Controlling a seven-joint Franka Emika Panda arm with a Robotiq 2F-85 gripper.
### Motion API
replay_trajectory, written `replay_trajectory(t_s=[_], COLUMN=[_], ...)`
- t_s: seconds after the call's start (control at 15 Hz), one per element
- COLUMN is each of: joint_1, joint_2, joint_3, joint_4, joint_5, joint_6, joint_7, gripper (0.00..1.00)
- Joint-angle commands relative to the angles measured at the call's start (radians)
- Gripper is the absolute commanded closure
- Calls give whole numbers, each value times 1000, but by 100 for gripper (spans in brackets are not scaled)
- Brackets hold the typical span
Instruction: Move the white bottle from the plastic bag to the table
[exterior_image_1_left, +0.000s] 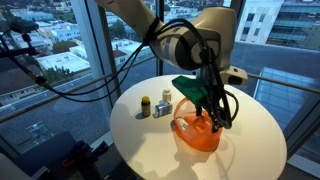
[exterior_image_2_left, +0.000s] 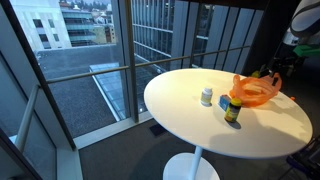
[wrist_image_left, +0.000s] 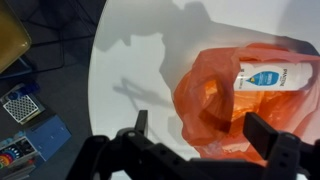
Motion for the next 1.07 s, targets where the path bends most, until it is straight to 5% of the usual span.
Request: replay_trajectory(t_s=[0.0,0.53,0.87,1.0], joint_1=[-9,-42,-62,-63], joint_2=[3,-23,-18,-26], joint_3=[-5,-40,-55,-54], joint_4=[-1,-26,-26,-32], joint_5=[-16,-18,-15,-12], joint_6=[18,40,45,47], joint_7=[10,-11,-9,-13], gripper=[30,95,96,71])
